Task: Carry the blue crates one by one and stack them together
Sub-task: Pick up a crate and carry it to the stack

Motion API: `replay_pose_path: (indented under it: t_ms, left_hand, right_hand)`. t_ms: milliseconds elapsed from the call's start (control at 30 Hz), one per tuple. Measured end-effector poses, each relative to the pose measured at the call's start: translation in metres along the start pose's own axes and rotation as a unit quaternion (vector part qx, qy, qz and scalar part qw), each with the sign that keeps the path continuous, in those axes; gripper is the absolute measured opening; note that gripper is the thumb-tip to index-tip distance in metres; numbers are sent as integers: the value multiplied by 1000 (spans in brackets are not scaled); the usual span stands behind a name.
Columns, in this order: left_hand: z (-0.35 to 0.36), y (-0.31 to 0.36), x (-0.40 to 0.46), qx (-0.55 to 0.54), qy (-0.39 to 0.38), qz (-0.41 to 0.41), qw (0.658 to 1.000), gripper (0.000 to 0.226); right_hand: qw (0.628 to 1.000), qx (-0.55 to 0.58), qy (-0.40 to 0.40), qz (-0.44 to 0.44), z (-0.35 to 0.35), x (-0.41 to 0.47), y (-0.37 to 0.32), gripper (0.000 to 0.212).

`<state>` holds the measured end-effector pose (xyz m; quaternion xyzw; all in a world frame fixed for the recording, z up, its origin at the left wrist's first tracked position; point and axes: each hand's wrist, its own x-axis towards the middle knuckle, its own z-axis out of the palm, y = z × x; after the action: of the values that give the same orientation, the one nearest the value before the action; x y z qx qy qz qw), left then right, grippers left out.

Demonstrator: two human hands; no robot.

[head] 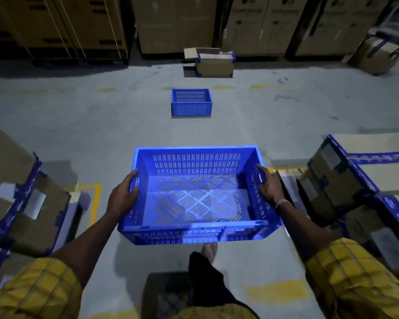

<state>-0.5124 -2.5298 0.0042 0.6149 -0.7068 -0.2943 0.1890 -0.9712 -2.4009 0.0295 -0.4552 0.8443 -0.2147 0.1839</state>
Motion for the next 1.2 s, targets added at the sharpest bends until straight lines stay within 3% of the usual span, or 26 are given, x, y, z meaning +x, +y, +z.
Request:
replay_pose_path:
  t_ms: [400, 700, 1200]
  left_hand:
    - [5, 75, 282, 15, 48, -23, 998, 63]
    - [18, 84, 486, 0, 57, -35, 998, 64]
    - [-7, 118, 853, 34, 23, -12, 999, 67]
  right_hand:
    - [1000, -2, -11, -5, -14, 308, -85, 72]
    - [999, -5, -32, -21, 8, 512, -145, 74]
    - [999, 12, -20, 23, 50, 821, -257, 70]
